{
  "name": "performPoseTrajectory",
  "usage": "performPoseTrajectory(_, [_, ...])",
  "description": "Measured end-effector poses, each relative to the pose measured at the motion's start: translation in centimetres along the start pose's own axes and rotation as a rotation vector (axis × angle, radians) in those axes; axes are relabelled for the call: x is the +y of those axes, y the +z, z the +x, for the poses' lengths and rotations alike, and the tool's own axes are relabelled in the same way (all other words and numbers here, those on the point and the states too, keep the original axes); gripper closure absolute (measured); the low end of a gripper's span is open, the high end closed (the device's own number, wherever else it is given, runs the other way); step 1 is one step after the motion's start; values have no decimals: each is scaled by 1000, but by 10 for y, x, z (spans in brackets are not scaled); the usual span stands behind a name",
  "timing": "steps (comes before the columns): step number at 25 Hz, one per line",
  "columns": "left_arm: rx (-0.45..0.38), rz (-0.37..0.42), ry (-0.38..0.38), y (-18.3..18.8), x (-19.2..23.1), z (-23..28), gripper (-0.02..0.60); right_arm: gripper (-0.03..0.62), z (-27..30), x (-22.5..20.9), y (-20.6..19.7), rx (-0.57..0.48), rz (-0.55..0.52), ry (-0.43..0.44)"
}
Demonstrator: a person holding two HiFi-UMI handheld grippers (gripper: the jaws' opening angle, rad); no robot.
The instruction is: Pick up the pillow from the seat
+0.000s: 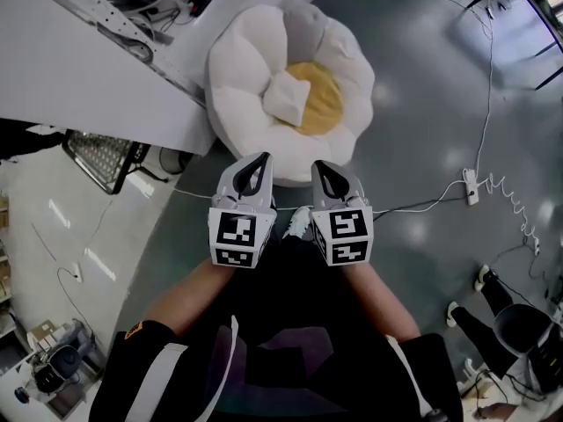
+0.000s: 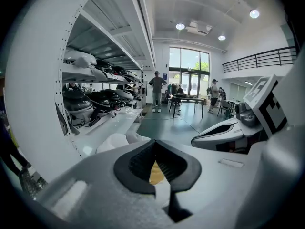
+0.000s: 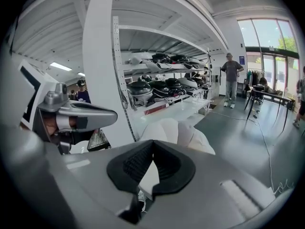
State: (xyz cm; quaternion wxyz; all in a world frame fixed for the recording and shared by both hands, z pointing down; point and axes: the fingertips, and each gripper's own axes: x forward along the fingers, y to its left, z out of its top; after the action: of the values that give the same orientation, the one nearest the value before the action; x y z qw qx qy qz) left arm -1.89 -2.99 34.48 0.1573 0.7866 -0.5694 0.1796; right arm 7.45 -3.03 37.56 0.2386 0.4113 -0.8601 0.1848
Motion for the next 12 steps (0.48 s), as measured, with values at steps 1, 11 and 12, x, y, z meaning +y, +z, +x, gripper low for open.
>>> performPoseTrajectory(1, [6,3,-2,-1,6,7,577,591,7,-3,3,3,5,-5])
performPoseTrajectory(11, [71,-45,-28,-30,75,93,577,551,113,-27,-3,91,65,-65])
performPoseTrajectory(12, [74,-49,-30,-33,80,101,577,546,123,-30,-5,99,66,-68])
